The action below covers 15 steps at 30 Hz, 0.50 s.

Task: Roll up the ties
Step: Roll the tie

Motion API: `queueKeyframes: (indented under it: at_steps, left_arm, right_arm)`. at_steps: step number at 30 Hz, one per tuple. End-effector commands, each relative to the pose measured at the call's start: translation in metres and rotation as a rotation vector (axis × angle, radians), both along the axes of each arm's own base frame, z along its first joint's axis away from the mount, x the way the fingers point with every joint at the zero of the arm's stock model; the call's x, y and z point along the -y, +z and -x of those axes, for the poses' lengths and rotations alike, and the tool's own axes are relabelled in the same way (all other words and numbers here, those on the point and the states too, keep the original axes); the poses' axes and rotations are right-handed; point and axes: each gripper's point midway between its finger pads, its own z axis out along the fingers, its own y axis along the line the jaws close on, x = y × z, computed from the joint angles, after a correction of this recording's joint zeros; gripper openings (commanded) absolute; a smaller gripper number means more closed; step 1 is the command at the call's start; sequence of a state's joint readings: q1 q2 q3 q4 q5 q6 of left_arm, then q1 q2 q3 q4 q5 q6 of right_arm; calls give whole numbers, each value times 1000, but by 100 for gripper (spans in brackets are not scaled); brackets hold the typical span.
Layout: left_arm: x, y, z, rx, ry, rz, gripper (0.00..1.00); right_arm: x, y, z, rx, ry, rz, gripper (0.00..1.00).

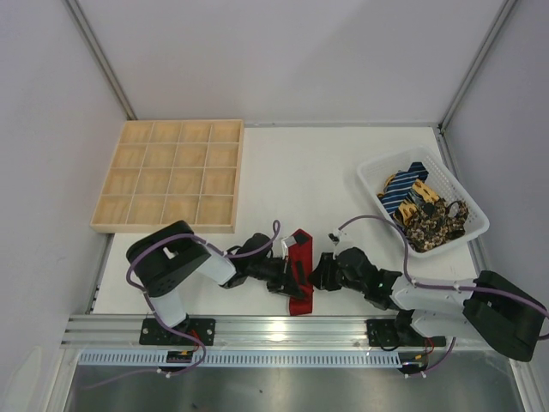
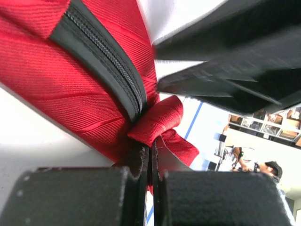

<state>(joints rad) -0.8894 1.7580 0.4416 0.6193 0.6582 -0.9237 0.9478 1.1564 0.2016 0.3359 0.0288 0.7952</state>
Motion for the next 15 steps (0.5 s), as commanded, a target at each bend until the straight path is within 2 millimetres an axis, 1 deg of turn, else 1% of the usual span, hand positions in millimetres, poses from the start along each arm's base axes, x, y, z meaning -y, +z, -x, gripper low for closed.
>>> queueKeyframes:
  at_steps: [1, 2, 3, 5, 6, 7, 8, 11, 12, 13, 14, 15]
  left_arm:
    - [-68, -77, 21, -75, 68, -365, 0]
    - [-68, -77, 21, -77, 67, -366, 0]
    - [-68, -78, 21, -79, 69, -369, 0]
    - [-69, -79, 21, -86, 68, -368, 1]
    - [-69, -79, 20, -87, 68, -366, 0]
    - [-70, -79, 21, -95, 65, -368, 0]
    - [-70, -78, 21, -92, 63, -368, 0]
    - [-70, -78, 20, -89, 57, -371, 0]
    - [-71, -78, 20, -88, 57, -374, 0]
    - [-71, -78, 20, -89, 54, -374, 0]
    - [-70, -78, 19, -86, 55, -371, 0]
    - [-70, -78, 19, -86, 55, -370, 0]
  right_arm:
    - [3, 24, -16, 143, 46, 63, 38]
    - [6, 27, -15, 172, 65, 77, 50]
    - [11, 35, -15, 239, 108, 105, 55]
    - [12, 44, -9, 319, 198, 120, 59]
    - [8, 60, -5, 394, 253, 91, 60]
    - [10, 64, -5, 454, 284, 114, 61]
    - [6, 71, 0, 496, 318, 104, 63]
    - [-8, 97, 7, 629, 404, 73, 63]
    - [-17, 104, 17, 672, 448, 70, 64]
    - [-23, 120, 17, 729, 458, 72, 64]
    - [-30, 127, 24, 807, 507, 106, 66]
    - [-33, 132, 25, 845, 536, 136, 68]
